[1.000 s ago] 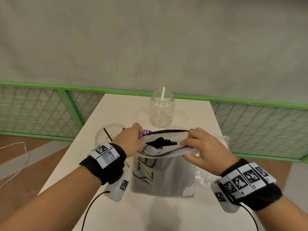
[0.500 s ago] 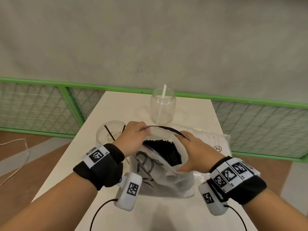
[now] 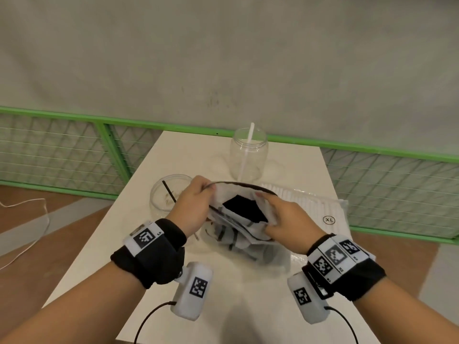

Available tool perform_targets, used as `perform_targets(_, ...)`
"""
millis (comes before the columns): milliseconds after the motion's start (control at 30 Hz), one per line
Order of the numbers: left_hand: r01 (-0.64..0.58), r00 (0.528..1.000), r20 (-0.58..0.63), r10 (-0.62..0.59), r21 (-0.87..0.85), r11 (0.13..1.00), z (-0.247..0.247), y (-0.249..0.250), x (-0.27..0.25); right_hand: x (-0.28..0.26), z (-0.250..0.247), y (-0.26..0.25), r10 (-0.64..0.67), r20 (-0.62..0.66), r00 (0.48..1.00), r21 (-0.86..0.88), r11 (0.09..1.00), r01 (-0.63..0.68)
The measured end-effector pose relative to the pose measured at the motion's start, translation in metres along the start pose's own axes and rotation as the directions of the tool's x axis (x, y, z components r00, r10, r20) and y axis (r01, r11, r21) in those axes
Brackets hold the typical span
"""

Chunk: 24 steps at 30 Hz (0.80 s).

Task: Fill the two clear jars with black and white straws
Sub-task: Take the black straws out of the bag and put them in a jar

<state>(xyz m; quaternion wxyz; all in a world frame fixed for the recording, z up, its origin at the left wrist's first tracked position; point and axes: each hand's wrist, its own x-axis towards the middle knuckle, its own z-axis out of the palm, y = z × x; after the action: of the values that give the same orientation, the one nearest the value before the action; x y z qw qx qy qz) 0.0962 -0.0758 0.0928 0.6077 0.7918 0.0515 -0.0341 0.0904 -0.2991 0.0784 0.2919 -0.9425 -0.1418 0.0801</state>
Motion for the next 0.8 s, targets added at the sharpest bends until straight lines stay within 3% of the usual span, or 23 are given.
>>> perform_targets(100,-0.116,0.993,-0.016,0.12,0.154,0.981,-0.008,0.003,0.001,-0.004,-0.012,0.001,-0.029,-0.007,1.0,0.032,0.999,0.029)
perform_targets(233,-0.014,0.992,0.126,-0.025,0.298,0.954,-0.006,-0.013,-0.003,-0.003,0.0,0.011,-0.01,0.198,0.98,-0.006,1.0,0.011)
perform_targets(400,0.307,0.925,0.238,-0.296,-0.007,0.952,0.002,-0.024,-0.009,-0.008,0.003,0.017,0.034,0.268,0.963,0.023,0.999,-0.042)
perform_targets(500,0.41,0.896,0.265,-0.356,-0.183,0.894,0.007,-0.015,-0.01,-0.007,0.007,0.012,-0.009,0.241,0.971,0.071,0.997,-0.008)
perform_targets(667,0.343,0.93,0.212,-0.299,-0.217,0.914,0.004,-0.002,-0.008,-0.005,-0.003,0.008,-0.107,0.154,0.982,0.147,0.986,0.084)
perform_targets(800,0.213,0.961,0.163,-0.222,0.074,0.974,-0.003,-0.016,0.0,-0.003,-0.002,0.018,-0.048,0.205,0.977,-0.013,0.999,0.052)
